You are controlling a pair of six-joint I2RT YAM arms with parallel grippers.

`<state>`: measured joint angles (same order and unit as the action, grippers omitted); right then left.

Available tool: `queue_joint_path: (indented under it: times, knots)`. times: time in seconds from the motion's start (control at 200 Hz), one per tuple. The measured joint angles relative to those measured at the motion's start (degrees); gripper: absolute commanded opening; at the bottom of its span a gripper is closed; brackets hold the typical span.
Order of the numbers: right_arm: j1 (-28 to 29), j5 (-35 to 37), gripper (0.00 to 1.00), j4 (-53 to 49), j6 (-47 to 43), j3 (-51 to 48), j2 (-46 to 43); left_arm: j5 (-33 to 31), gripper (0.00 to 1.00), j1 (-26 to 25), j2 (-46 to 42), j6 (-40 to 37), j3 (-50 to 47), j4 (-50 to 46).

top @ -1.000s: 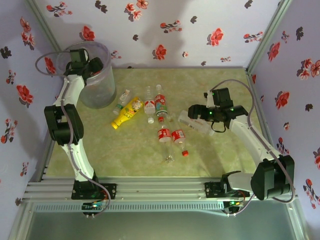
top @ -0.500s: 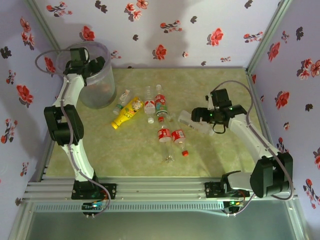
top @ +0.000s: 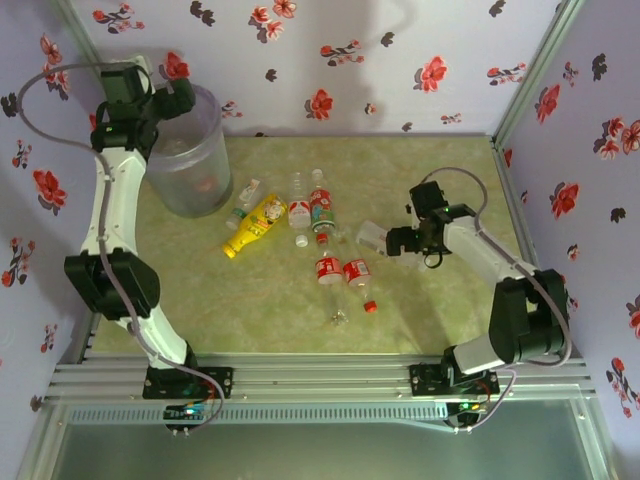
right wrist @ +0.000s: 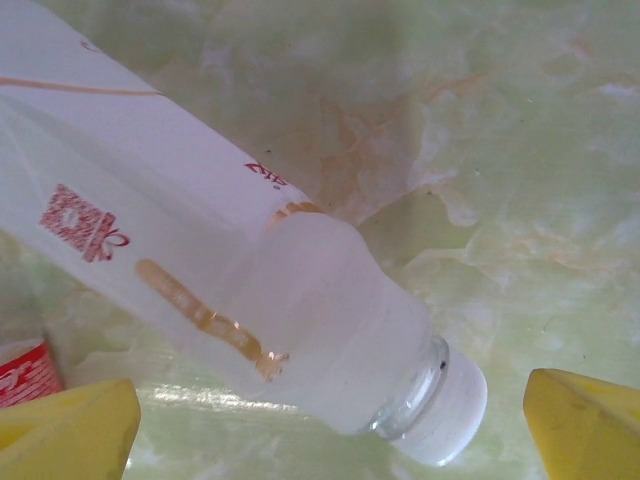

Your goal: Put the plastic bottles in the bin

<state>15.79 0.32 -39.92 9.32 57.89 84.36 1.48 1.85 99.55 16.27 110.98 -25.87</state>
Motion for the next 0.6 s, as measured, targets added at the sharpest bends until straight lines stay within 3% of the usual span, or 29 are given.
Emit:
queue_joint_path:
  times: [0.135, 0.355, 0.6]
  knots:
    - [0.8, 0.7, 0.99, 1.9, -1.3, 0.0, 3.9, 0.1, 0.97, -0.2, -6.9, 0.5, -4.5, 0.7]
    - [1.2, 1.0, 0.98, 4.0, -1.9, 0.0, 9.5, 1.1, 0.96, -2.1, -19.9, 4.4, -22.3, 3.4]
    - [1.2, 0.6, 0.9, 5.0, -1.8, 0.0, 12.7, 1.8, 0.95, -7.5, -25.5, 7.6, -34.0, 4.7]
